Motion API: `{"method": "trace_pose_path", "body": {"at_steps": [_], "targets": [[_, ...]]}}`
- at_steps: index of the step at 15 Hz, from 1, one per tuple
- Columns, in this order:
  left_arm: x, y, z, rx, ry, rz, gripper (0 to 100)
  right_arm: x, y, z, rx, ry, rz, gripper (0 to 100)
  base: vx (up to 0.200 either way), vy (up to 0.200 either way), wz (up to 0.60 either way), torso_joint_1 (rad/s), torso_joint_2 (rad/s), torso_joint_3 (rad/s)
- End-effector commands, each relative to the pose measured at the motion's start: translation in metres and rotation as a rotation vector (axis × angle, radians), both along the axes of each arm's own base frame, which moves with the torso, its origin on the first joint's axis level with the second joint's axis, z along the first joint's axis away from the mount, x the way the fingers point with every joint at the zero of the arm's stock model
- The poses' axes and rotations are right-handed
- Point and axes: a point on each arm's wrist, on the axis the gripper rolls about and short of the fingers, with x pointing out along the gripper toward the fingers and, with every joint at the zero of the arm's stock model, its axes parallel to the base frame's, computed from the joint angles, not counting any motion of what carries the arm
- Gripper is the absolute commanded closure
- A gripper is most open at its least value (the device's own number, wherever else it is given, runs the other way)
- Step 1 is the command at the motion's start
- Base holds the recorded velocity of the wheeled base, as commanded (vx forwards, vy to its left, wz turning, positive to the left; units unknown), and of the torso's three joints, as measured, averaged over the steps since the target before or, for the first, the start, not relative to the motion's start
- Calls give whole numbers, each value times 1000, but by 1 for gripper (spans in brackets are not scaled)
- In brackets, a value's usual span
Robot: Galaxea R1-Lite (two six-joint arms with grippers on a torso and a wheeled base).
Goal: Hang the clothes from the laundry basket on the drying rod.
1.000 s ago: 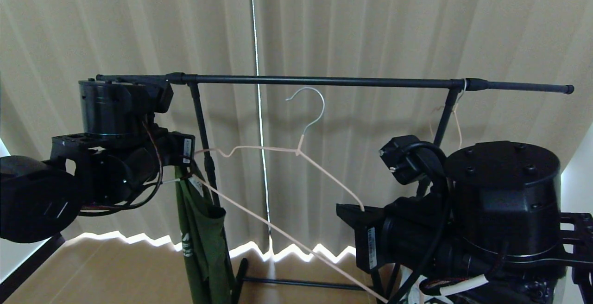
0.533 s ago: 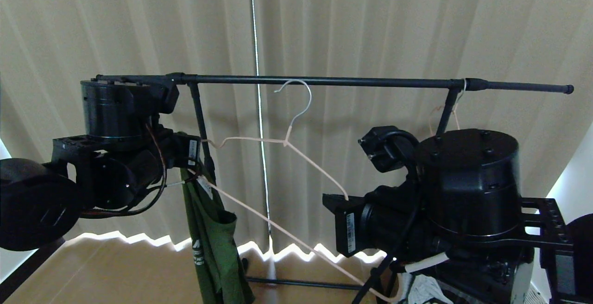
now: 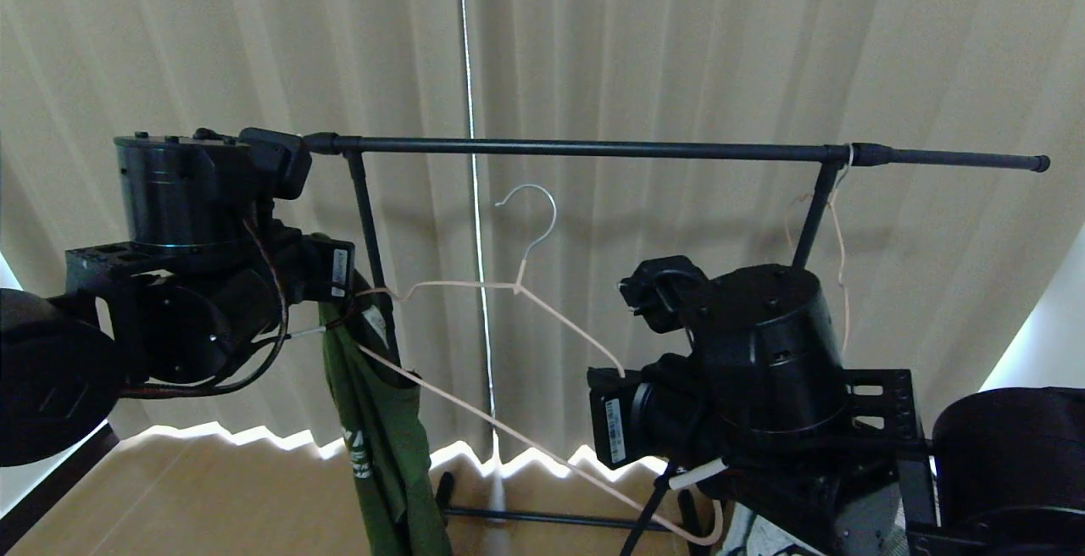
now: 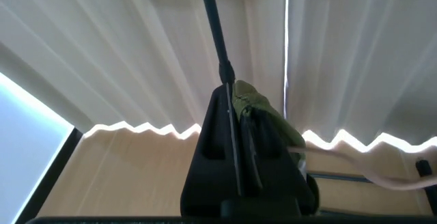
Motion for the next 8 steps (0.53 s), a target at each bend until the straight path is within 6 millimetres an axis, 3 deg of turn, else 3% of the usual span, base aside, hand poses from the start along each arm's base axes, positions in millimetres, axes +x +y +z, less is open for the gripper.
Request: {"method": "trace_pose_path", "body": {"at_steps": [1,5,8], "targets": [[-3,1,1,5,-3,-3,100,9,2,-3,-9,2,-25,100,0,0,0,0,0,0],[-11,2,-7,33,26,-13,100,34,8,-6,-6,-20,-99,100,0,0,0,0,0,0],[-11,2,-6,31,24,-15,100,34,9,-5,-1,-22,-97,100,0,0,0,0,0,0]]}}
